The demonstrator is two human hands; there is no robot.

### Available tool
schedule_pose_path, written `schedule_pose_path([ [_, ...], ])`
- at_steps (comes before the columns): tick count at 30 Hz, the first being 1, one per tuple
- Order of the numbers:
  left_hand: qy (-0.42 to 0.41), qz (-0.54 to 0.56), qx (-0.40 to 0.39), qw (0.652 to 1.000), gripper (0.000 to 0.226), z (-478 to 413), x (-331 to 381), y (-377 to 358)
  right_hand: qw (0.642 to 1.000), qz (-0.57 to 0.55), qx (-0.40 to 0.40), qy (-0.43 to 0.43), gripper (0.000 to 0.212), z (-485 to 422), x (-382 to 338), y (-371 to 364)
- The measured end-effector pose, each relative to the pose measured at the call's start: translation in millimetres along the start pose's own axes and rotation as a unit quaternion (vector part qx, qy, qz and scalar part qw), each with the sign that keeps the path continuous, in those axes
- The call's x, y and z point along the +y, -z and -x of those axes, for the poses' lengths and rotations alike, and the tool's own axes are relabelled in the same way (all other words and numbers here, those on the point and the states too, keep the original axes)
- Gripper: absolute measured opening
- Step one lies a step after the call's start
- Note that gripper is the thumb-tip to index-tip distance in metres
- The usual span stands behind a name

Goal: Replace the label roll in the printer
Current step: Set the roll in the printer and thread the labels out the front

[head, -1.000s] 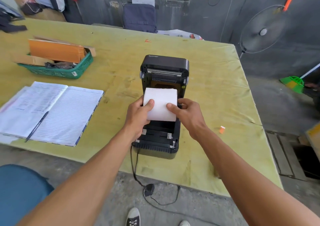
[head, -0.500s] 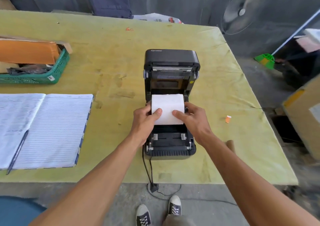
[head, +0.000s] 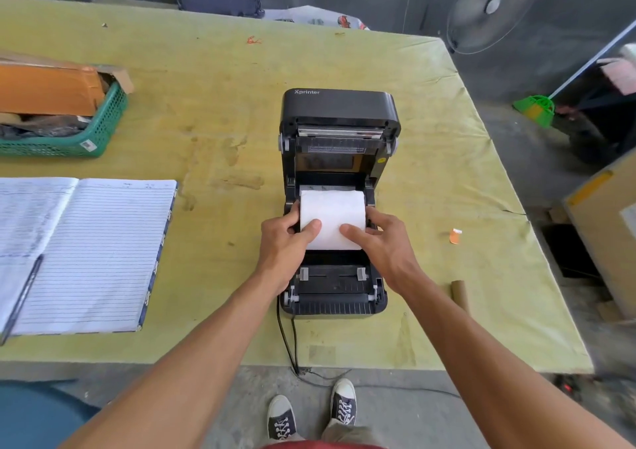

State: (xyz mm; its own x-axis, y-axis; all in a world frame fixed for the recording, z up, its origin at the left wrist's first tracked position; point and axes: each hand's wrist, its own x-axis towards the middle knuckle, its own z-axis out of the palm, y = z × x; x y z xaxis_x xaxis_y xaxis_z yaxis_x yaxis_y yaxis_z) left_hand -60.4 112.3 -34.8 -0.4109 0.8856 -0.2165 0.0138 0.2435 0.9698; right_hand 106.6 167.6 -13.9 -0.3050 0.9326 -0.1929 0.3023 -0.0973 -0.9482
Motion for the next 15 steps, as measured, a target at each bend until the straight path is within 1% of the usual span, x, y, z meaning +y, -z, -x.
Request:
schedule_pose_path([
  [5, -0.008, -0.039, 0.005, 0.999, 0.051, 0, 2, -2, 1.0, -0.002, 0.008, -0.016, 0.033, -3, 3, 1],
  [8, 0.002, -0.069, 0.009, 0.998, 0.049, 0, 4, -2, 1.0, 0.005, 0.013, -0.025, 0.035, -4, 4, 3],
  [11, 0.011, -0.104, 0.021, 0.994, 0.045, 3, 6, -1, 0.998, 0.049, 0.031, -0.022, 0.026, -5, 6, 3],
  [12, 0.015, -0.121, 0.027, 0.992, 0.045, 4, 7, -1, 0.996, 0.073, 0.038, -0.019, 0.027, -5, 7, 2],
  [15, 0.022, -0.164, 0.041, 0.985, 0.049, 5, 12, -1, 0.989, 0.144, 0.041, -0.018, 0.051, -10, 13, 0],
])
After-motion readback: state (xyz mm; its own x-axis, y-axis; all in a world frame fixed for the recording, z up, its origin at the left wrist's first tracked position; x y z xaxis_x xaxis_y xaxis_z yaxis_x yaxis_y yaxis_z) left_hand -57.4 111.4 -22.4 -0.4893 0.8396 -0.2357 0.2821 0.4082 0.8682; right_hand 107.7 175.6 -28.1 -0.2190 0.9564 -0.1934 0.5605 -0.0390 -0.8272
